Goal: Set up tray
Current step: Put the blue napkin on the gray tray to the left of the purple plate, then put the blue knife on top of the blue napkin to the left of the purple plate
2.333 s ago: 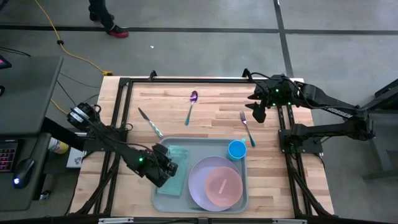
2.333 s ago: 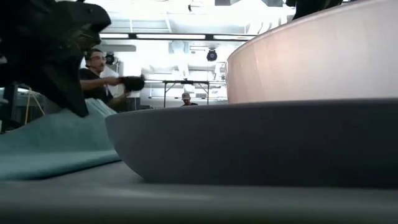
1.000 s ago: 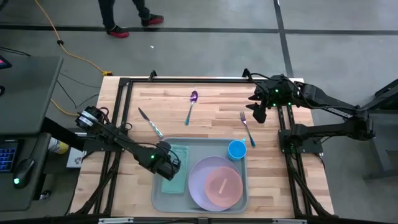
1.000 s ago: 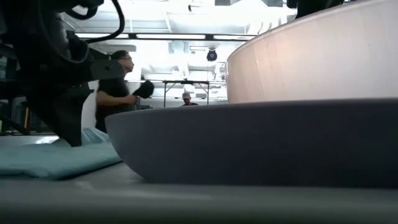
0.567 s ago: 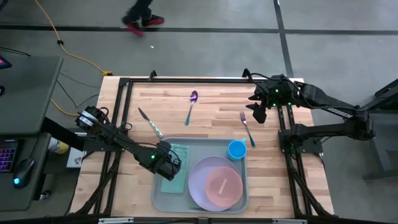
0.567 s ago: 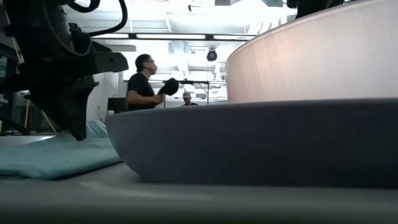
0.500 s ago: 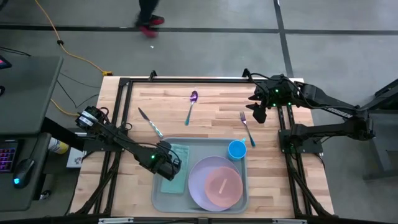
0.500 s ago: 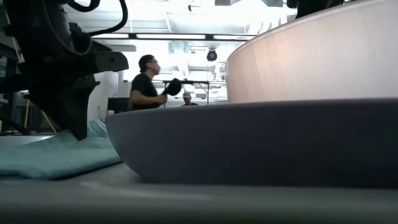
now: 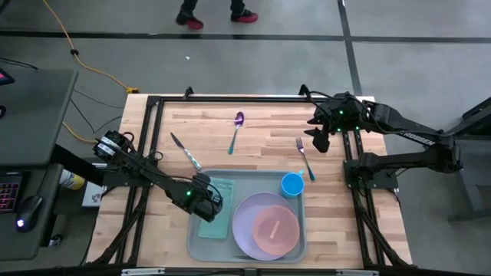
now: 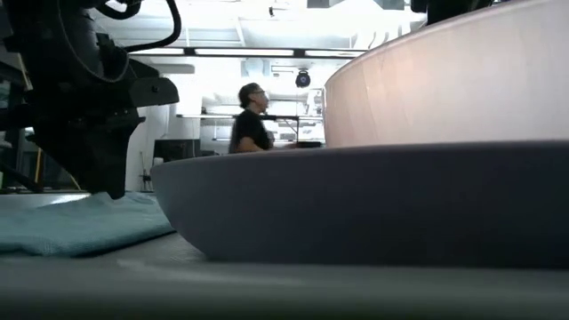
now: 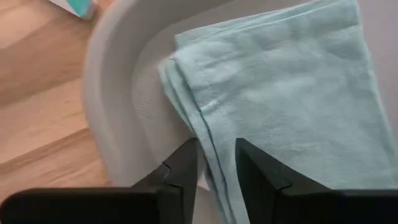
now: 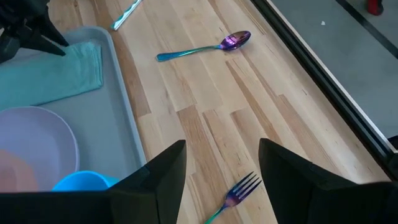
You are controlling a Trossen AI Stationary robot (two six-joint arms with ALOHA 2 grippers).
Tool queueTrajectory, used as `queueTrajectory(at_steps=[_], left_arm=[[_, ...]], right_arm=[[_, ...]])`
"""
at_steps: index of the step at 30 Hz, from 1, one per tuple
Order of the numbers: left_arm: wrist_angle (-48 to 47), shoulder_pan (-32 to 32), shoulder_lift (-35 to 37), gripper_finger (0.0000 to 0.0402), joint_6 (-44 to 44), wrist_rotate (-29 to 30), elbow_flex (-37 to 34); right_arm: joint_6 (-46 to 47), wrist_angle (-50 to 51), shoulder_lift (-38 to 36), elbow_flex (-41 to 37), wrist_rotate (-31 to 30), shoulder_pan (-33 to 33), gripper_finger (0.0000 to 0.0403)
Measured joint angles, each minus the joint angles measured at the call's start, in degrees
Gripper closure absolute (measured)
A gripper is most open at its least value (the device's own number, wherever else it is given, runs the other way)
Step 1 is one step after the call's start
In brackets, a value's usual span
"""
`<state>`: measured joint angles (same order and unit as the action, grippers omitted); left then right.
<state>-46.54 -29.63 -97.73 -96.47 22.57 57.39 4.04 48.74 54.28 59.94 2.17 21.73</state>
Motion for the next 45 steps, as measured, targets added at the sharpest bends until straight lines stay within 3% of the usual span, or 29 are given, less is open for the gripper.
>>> queueTrajectory(at_steps=[9, 14, 18, 26, 31, 36, 45], left_arm=[[-2.76, 0.02, 1.59, 0.0213, -0.3, 0.75, 0.0], [-6.7, 0.55, 3.77, 0.0207, -0.87, 1.72, -0.02], [-7.27, 1.96, 6.54, 0.0206, -0.87, 5.88, -0.02], [-11.94, 9.86, 13.06, 0.0206, 0.34, 9.34, -0.05], [-11.15, 15.48, 17.75, 0.0206, 3.81, 15.31, -0.02], [-17.11, 22.72, 19.02, 0.0206, 3.08, 5.67, -0.02], [-18.0, 32.37, 19.04, 0.0206, 6.16, 0.71, -0.02]], right_arm=[[-0.03, 0.56, 0.0, 0.0, 0.0, -0.01, 0.0224], [-0.25, 0.65, 0.0, 0.0, -0.02, -0.01, 0.0224], [-0.25, 0.71, 0.0, 0.0, -0.01, 0.0, 0.0224], [-0.25, 0.73, 0.0, 0.0, -0.01, -0.01, 0.0224], [-0.21, 0.76, 0.0, 0.0, -0.02, 0.01, 0.0224], [-0.18, 0.75, 0.0, 0.0, -0.02, 0.01, 0.0224], [-0.01, 0.71, 0.0, 0.0, -0.02, 0.01, 0.0224]])
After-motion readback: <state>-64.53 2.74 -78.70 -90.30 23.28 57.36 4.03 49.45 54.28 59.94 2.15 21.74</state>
